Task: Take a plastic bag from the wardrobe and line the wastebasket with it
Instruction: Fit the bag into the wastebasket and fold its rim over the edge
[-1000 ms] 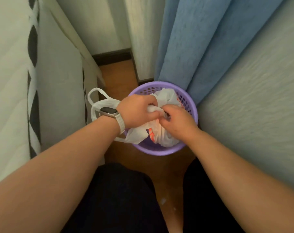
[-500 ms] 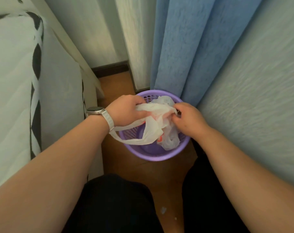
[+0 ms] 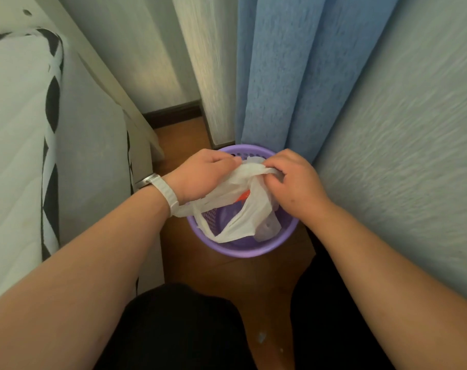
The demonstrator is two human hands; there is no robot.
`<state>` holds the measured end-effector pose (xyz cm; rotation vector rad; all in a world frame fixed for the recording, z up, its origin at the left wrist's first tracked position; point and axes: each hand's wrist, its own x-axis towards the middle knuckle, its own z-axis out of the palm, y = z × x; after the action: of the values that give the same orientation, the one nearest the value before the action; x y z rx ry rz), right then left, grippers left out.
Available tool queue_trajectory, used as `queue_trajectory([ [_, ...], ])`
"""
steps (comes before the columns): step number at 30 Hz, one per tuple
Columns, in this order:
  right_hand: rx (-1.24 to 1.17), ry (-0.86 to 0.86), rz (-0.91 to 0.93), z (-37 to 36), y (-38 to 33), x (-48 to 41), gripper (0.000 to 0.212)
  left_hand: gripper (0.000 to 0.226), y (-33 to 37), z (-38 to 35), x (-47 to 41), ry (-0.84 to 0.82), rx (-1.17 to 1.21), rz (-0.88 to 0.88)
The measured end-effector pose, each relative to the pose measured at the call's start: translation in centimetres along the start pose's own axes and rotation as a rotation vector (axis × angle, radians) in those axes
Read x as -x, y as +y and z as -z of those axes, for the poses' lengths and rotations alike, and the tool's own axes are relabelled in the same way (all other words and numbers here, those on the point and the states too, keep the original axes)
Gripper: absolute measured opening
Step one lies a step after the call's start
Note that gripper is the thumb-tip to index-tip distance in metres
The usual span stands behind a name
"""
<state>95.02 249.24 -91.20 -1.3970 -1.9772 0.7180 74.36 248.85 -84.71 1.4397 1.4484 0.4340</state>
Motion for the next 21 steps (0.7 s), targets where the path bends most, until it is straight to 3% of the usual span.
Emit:
queue_trajectory([
  [3, -0.057, 0.068, -0.072, 0.1, 0.2, 0.0, 0.014, 0.022, -0.9, -0.2, -0.6, 0.002, 0.026, 0.045],
  [7, -0.093, 0.05, -0.117, 0.2, 0.0, 0.1, 0.015, 0.049, -1.9, -1.2, -1.0, -0.067, -0.174, 0.177],
  [13, -0.177, 0.03, -0.235, 0.5, -0.2, 0.2, 0.006, 0.013, -1.7, -1.9, -1.0, -0.115, -0.342, 0.142],
  [17, -0.234, 0.065, -0.313, 0.7, 0.3, 0.0, 0.011, 0.011, -1.8, -1.7, -1.0, -0.055, -0.334, 0.102],
  [21, -0.223, 0.168, -0.354, 1.4, 1.1, -0.2, 0.016, 0.01, -2.2, 0.3, -1.2, 0.119, -0.434, 0.052],
])
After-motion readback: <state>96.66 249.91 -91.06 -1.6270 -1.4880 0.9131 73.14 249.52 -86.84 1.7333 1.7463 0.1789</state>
